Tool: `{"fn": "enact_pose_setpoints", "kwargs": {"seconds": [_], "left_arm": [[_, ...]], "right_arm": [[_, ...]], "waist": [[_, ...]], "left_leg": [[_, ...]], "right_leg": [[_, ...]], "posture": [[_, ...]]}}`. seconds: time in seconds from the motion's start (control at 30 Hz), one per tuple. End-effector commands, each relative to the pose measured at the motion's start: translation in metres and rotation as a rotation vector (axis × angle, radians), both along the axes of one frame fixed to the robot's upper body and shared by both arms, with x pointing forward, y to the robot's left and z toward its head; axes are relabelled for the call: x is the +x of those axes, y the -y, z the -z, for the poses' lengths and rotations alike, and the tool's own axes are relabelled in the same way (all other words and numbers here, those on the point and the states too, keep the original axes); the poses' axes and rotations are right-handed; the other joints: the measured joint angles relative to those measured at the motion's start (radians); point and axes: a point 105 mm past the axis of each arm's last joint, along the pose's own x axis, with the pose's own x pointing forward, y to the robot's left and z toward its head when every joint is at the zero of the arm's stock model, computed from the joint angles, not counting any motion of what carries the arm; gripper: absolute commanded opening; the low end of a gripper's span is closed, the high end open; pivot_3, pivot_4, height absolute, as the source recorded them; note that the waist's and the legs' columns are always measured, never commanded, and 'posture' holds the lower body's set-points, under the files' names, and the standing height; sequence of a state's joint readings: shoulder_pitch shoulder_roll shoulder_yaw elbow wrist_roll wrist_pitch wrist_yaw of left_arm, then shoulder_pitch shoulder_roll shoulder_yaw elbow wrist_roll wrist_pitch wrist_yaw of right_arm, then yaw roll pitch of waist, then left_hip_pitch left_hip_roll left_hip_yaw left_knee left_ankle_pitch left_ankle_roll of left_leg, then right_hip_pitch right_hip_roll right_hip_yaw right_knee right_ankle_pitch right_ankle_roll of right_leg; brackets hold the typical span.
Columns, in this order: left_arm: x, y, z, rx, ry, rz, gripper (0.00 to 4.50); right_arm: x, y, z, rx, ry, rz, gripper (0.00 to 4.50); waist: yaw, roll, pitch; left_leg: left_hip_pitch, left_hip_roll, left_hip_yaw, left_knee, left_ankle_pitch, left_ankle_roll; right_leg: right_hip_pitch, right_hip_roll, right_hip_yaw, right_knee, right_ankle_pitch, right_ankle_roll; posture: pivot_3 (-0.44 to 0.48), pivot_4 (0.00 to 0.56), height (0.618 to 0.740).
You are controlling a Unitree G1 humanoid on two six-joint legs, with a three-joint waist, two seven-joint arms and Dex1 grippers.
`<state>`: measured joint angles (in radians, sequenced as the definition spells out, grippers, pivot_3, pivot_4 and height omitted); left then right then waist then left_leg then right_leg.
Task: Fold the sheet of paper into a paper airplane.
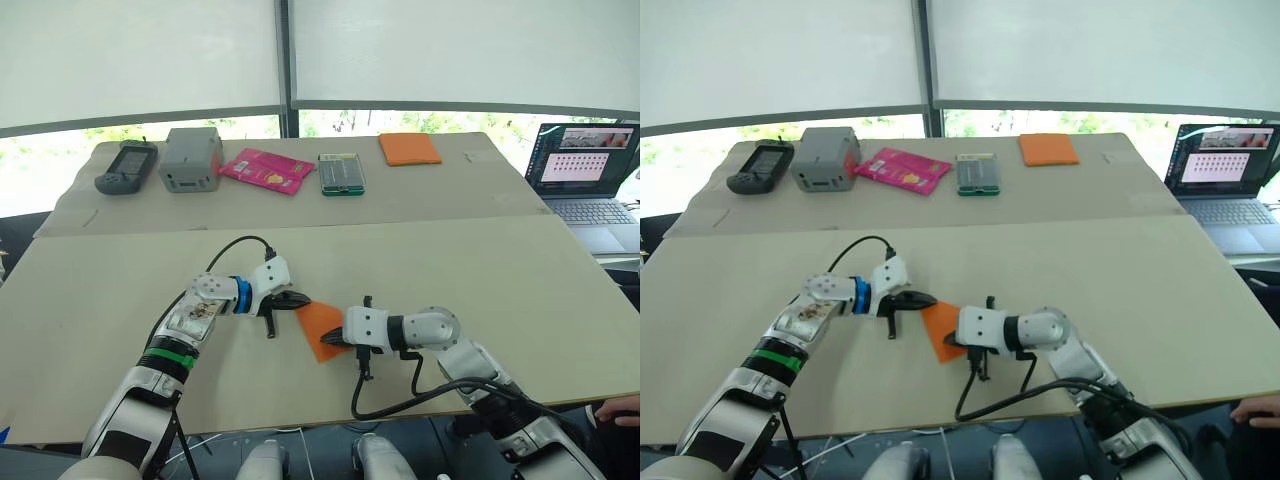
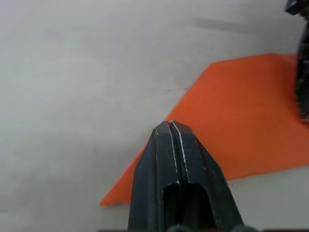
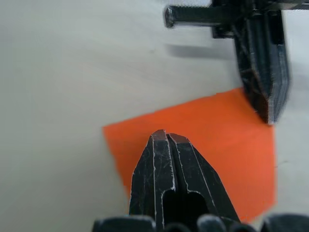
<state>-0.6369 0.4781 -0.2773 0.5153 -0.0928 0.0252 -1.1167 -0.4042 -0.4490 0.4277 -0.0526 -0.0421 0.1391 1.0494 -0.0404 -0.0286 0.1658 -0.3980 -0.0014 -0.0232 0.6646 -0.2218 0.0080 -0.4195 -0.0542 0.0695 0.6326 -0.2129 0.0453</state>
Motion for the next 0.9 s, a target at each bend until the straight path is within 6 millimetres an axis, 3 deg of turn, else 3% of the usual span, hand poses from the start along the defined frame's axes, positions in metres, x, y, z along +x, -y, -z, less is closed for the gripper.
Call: {"fn": "enact_pose_setpoints", "kwargs": {"seconds": [0.03,0.2,0.3,0.43,0.73,0.83,0.9], "left_arm": [[-0.005,-0.003,0.017,0.033,-0.058,0.002,0.02],[-0.010,0.007,0.019,0.012,-0.082,0.044,0.02],[-0.012,0.009,0.018,0.004,-0.088,0.060,0.02],[-0.014,0.009,0.020,0.015,-0.091,0.076,0.02],[-0.025,0.010,0.027,0.065,-0.099,0.143,0.02],[-0.025,0.010,0.028,0.063,-0.108,0.143,0.02],[-0.026,0.010,0.028,0.061,-0.112,0.140,0.02]], "right_arm": [[-0.011,-0.013,-0.012,-0.010,-0.057,-0.036,0.00],[-0.014,-0.031,-0.007,-0.095,-0.029,-0.031,0.00],[-0.013,-0.027,0.000,-0.171,0.013,-0.009,0.00],[-0.011,-0.007,0.005,-0.297,0.094,-0.008,0.00],[0.008,0.035,-0.011,-0.458,0.236,0.007,0.00],[0.019,0.042,-0.010,-0.476,0.266,0.014,0.00],[0.020,0.036,-0.016,-0.427,0.270,0.010,0.00]], "waist": [[0.001,0.000,0.000],[0.002,0.000,0.000],[0.007,0.000,0.000],[0.013,0.001,-0.001],[0.027,0.001,-0.002],[0.027,0.001,-0.002],[0.028,0.000,-0.002]], "left_leg": [[0.000,0.000,0.000,0.001,0.000,0.000],[0.000,0.000,0.000,0.002,0.000,0.000],[-0.001,-0.001,-0.001,0.002,0.000,0.000],[-0.001,-0.001,-0.001,0.002,0.000,0.000],[-0.001,-0.001,0.000,0.005,0.000,0.000],[-0.001,-0.001,0.000,0.005,0.000,0.000],[0.000,-0.001,0.000,0.005,0.000,0.000]], "right_leg": [[0.000,0.000,0.000,0.001,0.000,0.000],[0.000,0.000,0.000,0.002,-0.003,0.005],[0.000,0.000,-0.001,0.002,-0.003,0.005],[0.000,0.000,0.000,0.001,-0.003,0.005],[0.002,-0.001,-0.001,0.000,-0.005,0.009],[0.002,-0.001,-0.001,0.000,-0.005,0.009],[0.002,-0.001,-0.001,0.000,-0.004,0.009]], "posture": [[0.000,0.150,0.740],[0.000,0.150,0.740],[0.000,0.150,0.740],[0.000,0.150,0.740],[0.000,0.150,0.740],[0.000,0.150,0.740],[0.000,0.150,0.740]]}}
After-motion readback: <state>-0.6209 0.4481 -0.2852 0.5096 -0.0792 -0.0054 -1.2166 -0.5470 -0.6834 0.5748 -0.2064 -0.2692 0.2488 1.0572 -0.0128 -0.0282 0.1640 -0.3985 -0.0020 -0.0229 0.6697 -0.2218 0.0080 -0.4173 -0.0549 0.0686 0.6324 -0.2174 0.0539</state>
